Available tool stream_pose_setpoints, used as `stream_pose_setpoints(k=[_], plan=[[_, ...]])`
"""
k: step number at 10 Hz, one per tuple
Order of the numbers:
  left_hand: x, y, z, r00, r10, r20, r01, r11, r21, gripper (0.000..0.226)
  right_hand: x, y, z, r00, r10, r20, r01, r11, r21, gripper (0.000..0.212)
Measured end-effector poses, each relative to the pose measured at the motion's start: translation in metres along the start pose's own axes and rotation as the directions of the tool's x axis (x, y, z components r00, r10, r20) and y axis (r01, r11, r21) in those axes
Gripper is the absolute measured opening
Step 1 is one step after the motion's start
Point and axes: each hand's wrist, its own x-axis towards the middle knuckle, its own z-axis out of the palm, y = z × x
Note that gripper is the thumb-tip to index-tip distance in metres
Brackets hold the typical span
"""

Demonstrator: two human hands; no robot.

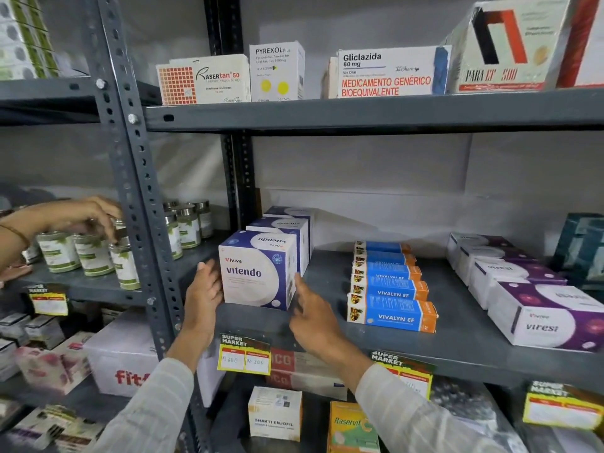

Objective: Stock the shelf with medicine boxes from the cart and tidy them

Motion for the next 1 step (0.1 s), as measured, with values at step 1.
stream_pose_setpoints(k=[1], plan=[[-0.0190, 0.0032, 0.0069, 0.944, 0.190, -0.271, -0.137, 0.970, 0.203, 0.042, -0.0210, -0.0129, -0.0361, 0.973, -0.121, -0.198, 0.113, 0.992, -0.055, 0.072]])
